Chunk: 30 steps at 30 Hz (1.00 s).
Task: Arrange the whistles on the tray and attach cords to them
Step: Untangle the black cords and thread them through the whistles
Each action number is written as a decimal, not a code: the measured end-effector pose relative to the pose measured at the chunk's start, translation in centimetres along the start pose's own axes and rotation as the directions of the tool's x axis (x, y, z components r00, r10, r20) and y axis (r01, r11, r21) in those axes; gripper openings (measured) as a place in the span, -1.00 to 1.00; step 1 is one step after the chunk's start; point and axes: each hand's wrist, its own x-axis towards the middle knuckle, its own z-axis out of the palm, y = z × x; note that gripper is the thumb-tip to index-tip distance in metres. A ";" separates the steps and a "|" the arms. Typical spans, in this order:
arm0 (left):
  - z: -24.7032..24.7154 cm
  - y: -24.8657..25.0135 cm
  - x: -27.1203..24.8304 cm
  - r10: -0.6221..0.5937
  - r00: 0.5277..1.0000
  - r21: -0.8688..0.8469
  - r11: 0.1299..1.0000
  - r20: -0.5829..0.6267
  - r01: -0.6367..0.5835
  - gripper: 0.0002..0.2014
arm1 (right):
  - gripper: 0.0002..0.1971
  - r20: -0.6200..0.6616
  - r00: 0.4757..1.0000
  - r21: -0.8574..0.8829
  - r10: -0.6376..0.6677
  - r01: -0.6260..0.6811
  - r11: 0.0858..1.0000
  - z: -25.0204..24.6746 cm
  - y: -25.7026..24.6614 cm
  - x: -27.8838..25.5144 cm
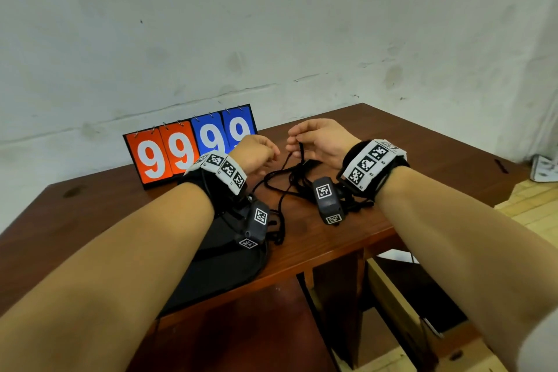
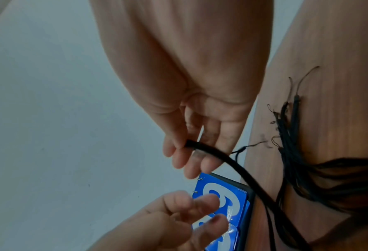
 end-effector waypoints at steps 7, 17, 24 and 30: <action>0.2 -1.3 0.9 0.045 0.993 -0.002 0.999 0.108 -0.045 -0.49 | -0.68 0.143 0.987 -0.081 -0.073 0.086 0.993 0.6 -0.8 -1.0; 1.4 -0.6 -0.1 0.065 0.949 0.050 0.995 0.308 -0.084 -0.85 | -0.68 0.237 0.970 -0.096 -0.051 0.075 0.993 1.1 -0.5 -1.2; 1.3 -0.2 -0.3 0.098 0.979 -0.035 0.995 0.180 -0.093 -0.79 | -0.65 0.172 0.984 -0.140 -0.044 0.069 0.988 0.7 -0.6 -1.8; -0.4 2.2 -1.2 0.081 0.997 -0.155 0.985 -0.008 -0.081 -0.61 | -0.77 0.050 0.998 -0.231 0.049 -0.036 0.972 0.5 -0.3 -3.1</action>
